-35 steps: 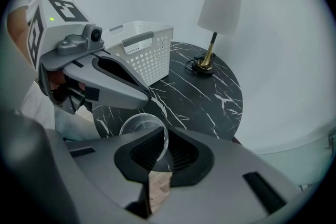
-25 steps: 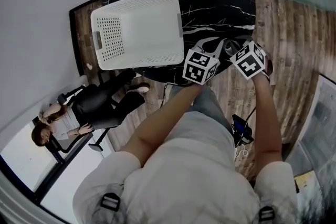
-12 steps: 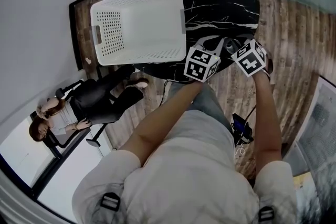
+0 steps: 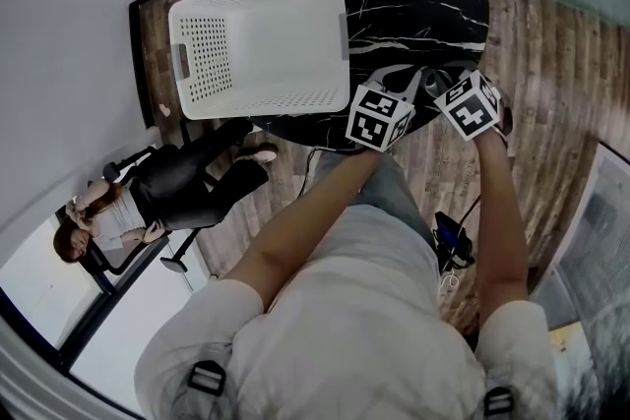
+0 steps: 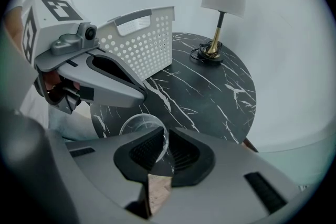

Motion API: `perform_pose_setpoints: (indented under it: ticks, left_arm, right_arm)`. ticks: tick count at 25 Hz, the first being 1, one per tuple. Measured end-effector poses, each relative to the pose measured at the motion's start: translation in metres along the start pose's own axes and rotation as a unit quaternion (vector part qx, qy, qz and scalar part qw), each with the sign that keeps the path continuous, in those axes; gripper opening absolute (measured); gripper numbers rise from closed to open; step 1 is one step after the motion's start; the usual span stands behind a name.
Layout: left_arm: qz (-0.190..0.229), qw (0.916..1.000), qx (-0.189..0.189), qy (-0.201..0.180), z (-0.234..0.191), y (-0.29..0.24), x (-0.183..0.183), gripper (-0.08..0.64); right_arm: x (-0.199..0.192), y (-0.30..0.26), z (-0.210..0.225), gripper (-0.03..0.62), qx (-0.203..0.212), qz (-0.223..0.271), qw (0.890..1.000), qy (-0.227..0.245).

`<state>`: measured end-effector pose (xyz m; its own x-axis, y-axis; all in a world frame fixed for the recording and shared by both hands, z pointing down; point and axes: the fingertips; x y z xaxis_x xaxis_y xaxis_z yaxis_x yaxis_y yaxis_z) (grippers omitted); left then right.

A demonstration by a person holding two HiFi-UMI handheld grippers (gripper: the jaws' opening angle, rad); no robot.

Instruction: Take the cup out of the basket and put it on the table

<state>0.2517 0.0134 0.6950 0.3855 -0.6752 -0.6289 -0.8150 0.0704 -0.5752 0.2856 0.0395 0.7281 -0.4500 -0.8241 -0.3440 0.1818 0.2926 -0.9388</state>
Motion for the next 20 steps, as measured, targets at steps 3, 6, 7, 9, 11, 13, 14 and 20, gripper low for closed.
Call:
perform_pose_setpoints:
  ticks: [3,6,7,9,11,13,14,20]
  left_arm:
    - [0.001,1.0,-0.001,-0.001,0.002,0.003,0.003,0.005]
    - [0.004,1.0,-0.002,-0.004,0.006,0.008,0.006,0.005]
    - [0.005,1.0,-0.003,-0.005,0.007,0.01,0.007,0.005]
    - [0.008,0.9999,-0.005,-0.009,0.011,0.014,0.01,0.005]
    - [0.01,0.9998,-0.008,-0.013,0.016,0.018,0.014,0.005]
    - [0.01,0.9997,-0.012,-0.017,0.023,0.022,0.016,0.005]
    - [0.011,0.9997,-0.015,-0.018,0.027,0.025,0.017,0.005]
    - [0.034,0.9979,-0.044,-0.033,0.064,0.061,0.039,0.005]
  right_arm:
    - [0.0,0.0,-0.001,0.032,-0.004,0.0,1.0,0.001]
    - [0.0,0.003,-0.001,0.034,-0.009,0.0,1.0,0.003]
    - [0.001,0.005,-0.002,0.036,-0.011,0.001,1.0,0.002]
    - [0.003,0.011,-0.002,0.038,-0.012,0.006,1.0,0.001]
    - [0.007,0.019,-0.004,0.038,-0.012,0.012,1.0,-0.002]
    - [0.01,0.03,-0.006,0.041,-0.015,0.017,1.0,-0.005]
    - [0.011,0.037,-0.007,0.041,-0.018,0.021,1.0,-0.007]
    - [0.034,0.103,-0.005,0.041,-0.09,0.089,0.992,-0.022]
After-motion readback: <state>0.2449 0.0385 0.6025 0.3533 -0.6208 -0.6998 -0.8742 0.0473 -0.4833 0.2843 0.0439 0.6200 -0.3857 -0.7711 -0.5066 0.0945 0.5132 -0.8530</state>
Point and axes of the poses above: the fingertips, and each gripper's own axes: y backward along the fingers, z to its right, x out of its top, and after that the axes turned 5 degrees about y, right-handed
